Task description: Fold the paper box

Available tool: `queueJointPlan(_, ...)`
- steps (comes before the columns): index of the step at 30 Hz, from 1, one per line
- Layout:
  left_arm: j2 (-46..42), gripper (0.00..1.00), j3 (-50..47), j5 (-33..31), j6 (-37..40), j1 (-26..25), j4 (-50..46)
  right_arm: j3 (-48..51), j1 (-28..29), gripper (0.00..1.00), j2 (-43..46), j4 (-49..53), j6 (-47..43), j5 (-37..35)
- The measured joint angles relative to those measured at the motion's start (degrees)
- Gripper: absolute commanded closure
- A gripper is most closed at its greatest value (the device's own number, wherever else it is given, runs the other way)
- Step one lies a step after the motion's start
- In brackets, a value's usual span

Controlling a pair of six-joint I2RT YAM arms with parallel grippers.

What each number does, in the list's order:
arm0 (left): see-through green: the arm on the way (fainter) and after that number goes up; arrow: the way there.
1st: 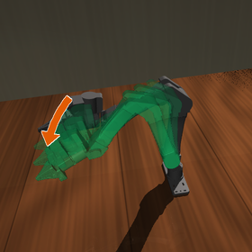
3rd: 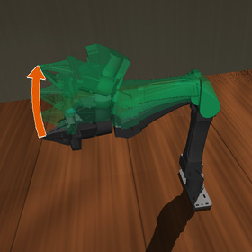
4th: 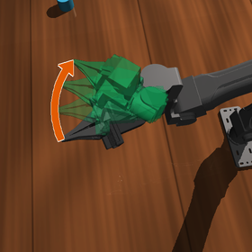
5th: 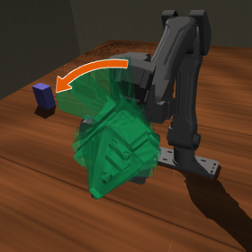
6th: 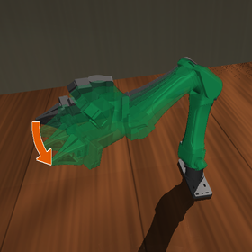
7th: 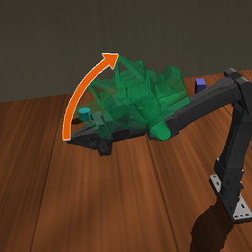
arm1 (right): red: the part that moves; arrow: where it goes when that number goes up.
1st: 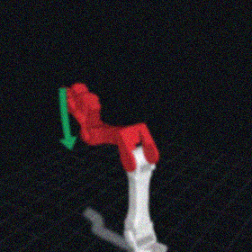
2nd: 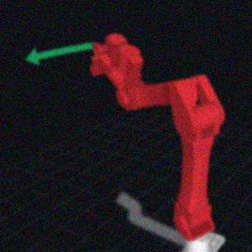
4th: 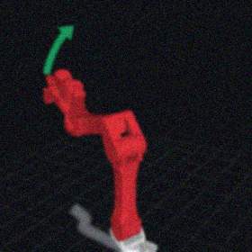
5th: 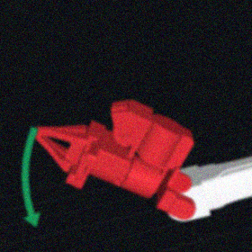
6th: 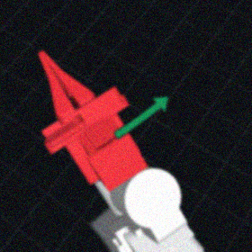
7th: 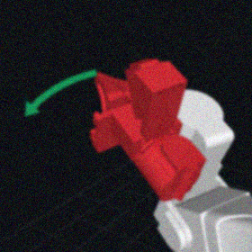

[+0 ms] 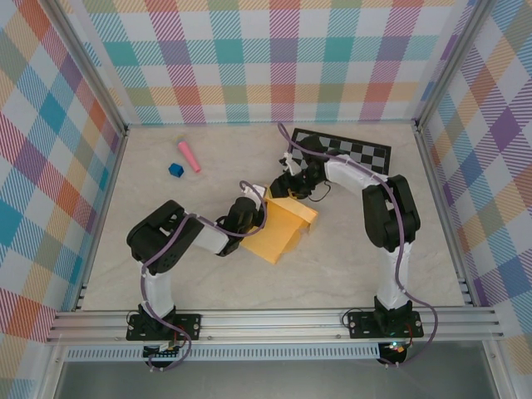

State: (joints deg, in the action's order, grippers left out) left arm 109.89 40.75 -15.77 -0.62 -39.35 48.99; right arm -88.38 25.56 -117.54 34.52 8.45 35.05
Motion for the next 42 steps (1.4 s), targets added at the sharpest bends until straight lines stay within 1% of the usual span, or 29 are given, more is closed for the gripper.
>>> queueJointPlan(3,1.53,0.79,0.63,-0.39,-1.31,0.0,1.73,0.22,-0.02,0.43,0.07,-0.09,0.17,0.22)
queueJointPlan(8,3.32,0.92,1.9,-0.07,-2.25,0.11,3.26,0.22,-0.22,0.43,0.22,-0.22,0.15,-0.04)
queueJointPlan(10,3.32,0.95,1.99,0.02,-2.12,0.17,3.26,0.22,-0.35,0.43,0.24,-0.48,0.13,-0.11)
queueJointPlan(15,3.65,1.0,3.41,-0.5,-1.9,0.22,1.51,0.22,-0.5,0.43,0.28,-1.03,0.11,-0.85)
queueJointPlan(19,3.69,1.0,3.76,-1.27,-1.88,0.22,0.87,0.22,-0.61,0.43,0.28,-1.46,0.11,-1.14)
queueJointPlan(29,3.69,1.0,4.48,-5.81,-1.66,-0.33,-0.68,0.31,-0.57,0.42,0.28,-3.5,0.24,-1.6)
queueJointPlan(33,3.67,1.0,4.48,-6.88,-1.68,-0.37,-0.76,0.57,-0.5,0.39,0.57,-4.0,0.94,-1.86)
queueJointPlan(37,3.56,1.0,4.33,-7.5,-1.68,-0.37,-0.7,3.45,-0.61,0.38,2.82,-5.92,1.75,-2.67)
queueJointPlan(42,3.08,1.0,3.65,-8.85,-1.7,-0.13,-0.68,5.05,-2.84,0.36,5.44,-6.12,2.05,-1.86)
